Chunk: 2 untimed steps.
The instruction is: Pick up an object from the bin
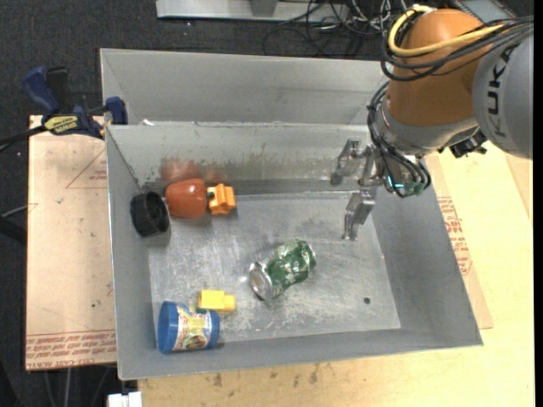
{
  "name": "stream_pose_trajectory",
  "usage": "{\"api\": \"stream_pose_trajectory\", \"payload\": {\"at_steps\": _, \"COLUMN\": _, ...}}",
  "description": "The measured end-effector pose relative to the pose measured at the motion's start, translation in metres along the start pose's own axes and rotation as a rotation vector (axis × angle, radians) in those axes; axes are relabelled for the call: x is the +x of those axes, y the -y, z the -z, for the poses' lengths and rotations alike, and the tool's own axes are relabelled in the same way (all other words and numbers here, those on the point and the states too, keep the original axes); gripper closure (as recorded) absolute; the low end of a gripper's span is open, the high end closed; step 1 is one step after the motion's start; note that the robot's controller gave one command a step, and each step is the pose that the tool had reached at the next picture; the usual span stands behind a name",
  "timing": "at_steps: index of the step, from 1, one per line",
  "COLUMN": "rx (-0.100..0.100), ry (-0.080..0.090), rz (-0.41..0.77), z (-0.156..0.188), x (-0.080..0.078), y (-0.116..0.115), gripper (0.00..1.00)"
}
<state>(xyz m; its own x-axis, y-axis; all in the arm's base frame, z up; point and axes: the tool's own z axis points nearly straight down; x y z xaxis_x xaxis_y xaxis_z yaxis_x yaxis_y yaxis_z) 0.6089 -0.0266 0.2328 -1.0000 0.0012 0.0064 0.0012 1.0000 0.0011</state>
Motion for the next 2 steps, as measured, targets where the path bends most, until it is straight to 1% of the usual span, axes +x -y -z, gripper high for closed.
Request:
{"api": "stream_pose_trajectory", "payload": {"at_steps": 1, "rx": 0.000, "ry": 0.008, "rz": 0.000, "z": 0.005, "x": -0.001, "y": 0.000, "gripper": 0.00}}
{"api": "stream_pose_trajectory", "payload": {"at_steps": 2, "rx": 0.002, "ry": 0.013, "rz": 0.083, "z": -0.025, "x": 0.005, "y": -0.003, "gripper": 0.00}}
